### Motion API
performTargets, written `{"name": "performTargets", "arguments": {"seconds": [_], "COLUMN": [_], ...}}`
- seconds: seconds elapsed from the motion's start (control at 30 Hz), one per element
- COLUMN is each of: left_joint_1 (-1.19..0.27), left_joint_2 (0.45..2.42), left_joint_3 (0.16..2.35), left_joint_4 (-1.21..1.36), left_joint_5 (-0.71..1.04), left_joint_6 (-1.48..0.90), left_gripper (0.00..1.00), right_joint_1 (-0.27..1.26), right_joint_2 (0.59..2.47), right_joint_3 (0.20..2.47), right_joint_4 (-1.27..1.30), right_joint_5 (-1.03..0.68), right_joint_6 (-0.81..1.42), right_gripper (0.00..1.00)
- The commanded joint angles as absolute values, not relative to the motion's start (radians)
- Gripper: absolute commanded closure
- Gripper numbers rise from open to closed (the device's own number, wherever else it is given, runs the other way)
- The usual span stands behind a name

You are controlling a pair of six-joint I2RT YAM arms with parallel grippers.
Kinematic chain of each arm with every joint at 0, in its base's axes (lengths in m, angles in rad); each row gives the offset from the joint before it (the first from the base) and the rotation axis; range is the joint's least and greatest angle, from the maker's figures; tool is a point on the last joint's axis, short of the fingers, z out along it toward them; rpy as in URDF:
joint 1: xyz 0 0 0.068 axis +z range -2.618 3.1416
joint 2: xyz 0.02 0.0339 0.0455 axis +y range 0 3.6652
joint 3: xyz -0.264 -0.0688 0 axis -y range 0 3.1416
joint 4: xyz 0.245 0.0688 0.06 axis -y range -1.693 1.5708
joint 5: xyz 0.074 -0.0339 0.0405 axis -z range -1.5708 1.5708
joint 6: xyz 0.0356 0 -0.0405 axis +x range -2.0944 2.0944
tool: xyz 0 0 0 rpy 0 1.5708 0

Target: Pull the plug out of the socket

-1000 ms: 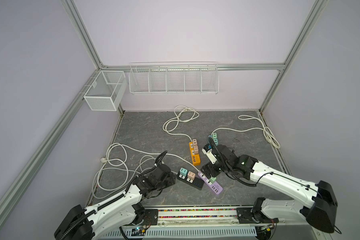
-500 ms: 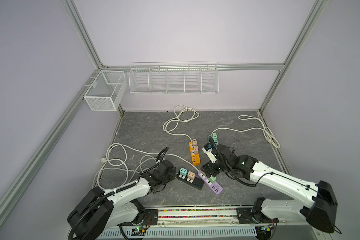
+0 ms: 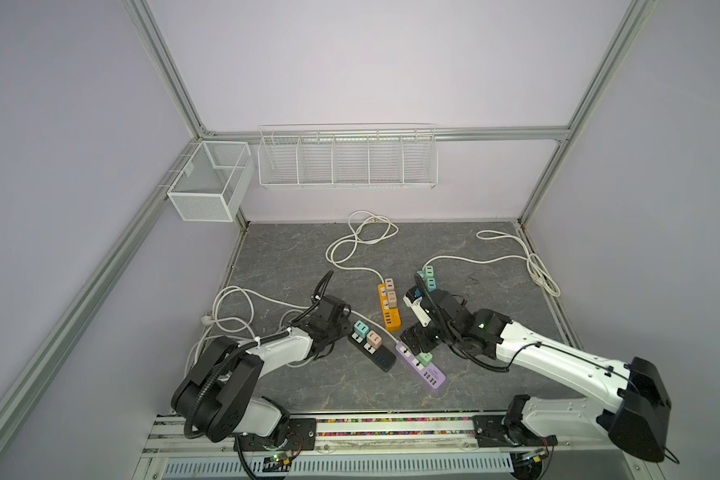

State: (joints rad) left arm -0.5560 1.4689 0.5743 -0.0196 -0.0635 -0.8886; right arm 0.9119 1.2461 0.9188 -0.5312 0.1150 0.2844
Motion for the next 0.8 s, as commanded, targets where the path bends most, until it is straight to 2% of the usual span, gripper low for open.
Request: {"name": "performTargets", "arguments": {"seconds": [0.0, 0.17, 0.3, 0.6, 0.77], "left_joint_1": [-0.494, -0.388, -0.377, -0.371, -0.377], "left_joint_2": [1.553, 1.628, 1.604, 1.404, 1.267], "left_joint_3": [0.623, 0.709, 0.725, 0.711, 0.647], "left_joint_4": [0.001, 0.001, -0.006, -0.137, -0.186], "left_joint_5": [-0.01, 0.11, 0.129, 0.071, 0.063], "left_joint_6": [-0.803, -0.746, -0.703, -0.687, -0.735], "left_gripper": [0.69, 0.69, 0.69, 0.55, 0.53], "right_joint_1": [0.919, 0.923, 0.934, 0.947, 0.951], "right_joint_2": [1.264, 1.296, 1.324, 1.401, 1.445], "right_joint_3": [0.953, 0.977, 0.996, 1.049, 1.077], "right_joint_4": [-0.514, -0.494, -0.48, -0.453, -0.44], "right_joint_5": [0.114, 0.099, 0.092, 0.079, 0.08], "right_joint_6": [0.296, 0.304, 0.314, 0.319, 0.342], "right_gripper": [0.12, 0.12, 0.12, 0.12, 0.12]}}
